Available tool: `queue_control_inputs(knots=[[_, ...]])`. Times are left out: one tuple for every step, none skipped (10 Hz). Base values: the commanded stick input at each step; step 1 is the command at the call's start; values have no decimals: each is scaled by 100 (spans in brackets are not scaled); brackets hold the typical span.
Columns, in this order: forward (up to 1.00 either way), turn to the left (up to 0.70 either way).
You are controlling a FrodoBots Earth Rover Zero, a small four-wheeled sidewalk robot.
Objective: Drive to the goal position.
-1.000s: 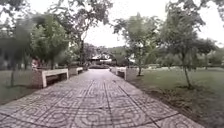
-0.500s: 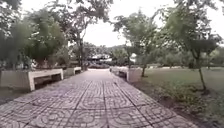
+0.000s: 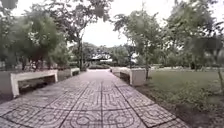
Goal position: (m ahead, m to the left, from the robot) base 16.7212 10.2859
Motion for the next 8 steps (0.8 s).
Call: queue_control_inputs(knots=[[100, 0], [100, 0], [100, 0], [100, 0], [100, 0], [100, 0], [100, 0], [100, 0]])
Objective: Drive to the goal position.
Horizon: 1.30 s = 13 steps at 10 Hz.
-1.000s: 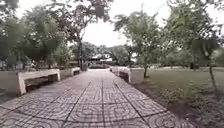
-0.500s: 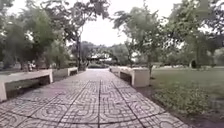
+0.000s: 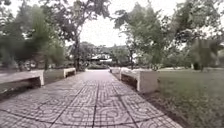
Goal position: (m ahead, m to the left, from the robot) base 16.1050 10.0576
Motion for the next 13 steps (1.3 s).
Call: queue_control_inputs(knots=[[100, 4], [100, 14], [100, 25], [100, 0], [100, 0], [100, 0], [100, 13], [100, 27], [100, 21], [100, 0], [100, 0], [100, 0], [100, 0]])
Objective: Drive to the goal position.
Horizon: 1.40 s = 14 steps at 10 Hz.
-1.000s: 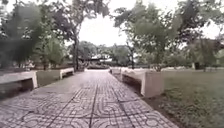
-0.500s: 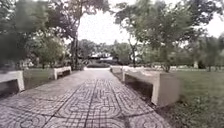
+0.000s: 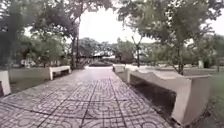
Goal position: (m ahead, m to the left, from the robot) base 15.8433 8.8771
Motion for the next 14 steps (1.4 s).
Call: queue_control_inputs(knots=[[100, 10], [100, 24], [100, 27], [100, 0], [100, 0], [100, 0], [100, 0], [100, 0], [100, 0], [100, 0], [100, 0], [100, 0], [100, 0], [100, 0]])
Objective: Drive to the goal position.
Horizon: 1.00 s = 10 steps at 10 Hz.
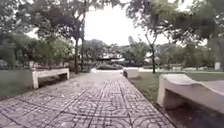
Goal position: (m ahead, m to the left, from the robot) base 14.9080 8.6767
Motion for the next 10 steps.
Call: queue_control_inputs(knots=[[100, 0], [100, 0], [100, 0], [100, 0], [100, 0], [100, 0], [100, 0], [100, 0], [100, 0], [100, 0]])
